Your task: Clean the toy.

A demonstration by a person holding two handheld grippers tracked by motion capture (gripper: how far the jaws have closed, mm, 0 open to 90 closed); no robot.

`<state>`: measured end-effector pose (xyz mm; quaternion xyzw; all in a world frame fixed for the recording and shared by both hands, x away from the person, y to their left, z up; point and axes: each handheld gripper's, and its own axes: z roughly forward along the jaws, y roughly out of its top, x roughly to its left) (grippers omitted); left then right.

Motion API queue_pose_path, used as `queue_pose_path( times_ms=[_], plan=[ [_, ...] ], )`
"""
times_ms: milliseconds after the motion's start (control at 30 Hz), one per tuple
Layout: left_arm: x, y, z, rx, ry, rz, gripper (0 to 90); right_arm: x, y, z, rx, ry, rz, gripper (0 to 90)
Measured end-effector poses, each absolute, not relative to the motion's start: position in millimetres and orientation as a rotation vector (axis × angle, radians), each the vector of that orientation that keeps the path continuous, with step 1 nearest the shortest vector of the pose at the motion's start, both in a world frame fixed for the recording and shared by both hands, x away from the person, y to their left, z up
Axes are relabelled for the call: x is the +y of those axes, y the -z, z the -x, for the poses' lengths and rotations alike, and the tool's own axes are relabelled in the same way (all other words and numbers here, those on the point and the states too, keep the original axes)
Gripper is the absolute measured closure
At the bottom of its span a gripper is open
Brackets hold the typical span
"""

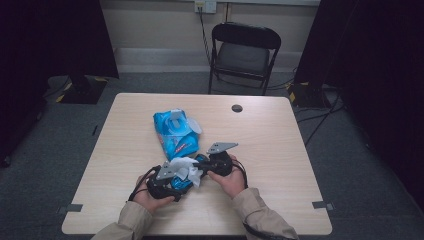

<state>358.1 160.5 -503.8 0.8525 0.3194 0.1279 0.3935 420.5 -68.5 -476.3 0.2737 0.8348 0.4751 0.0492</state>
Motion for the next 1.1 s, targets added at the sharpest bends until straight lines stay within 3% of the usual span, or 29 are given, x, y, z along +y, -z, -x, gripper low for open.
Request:
queue_pose_path(
  times_ms=[1100],
  plan=[
    [160, 504, -358, 0.811, -0.325, -2.163, 25.5, -115, 472, -440, 2.451, -1.292, -0.938, 84.4]
  ],
)
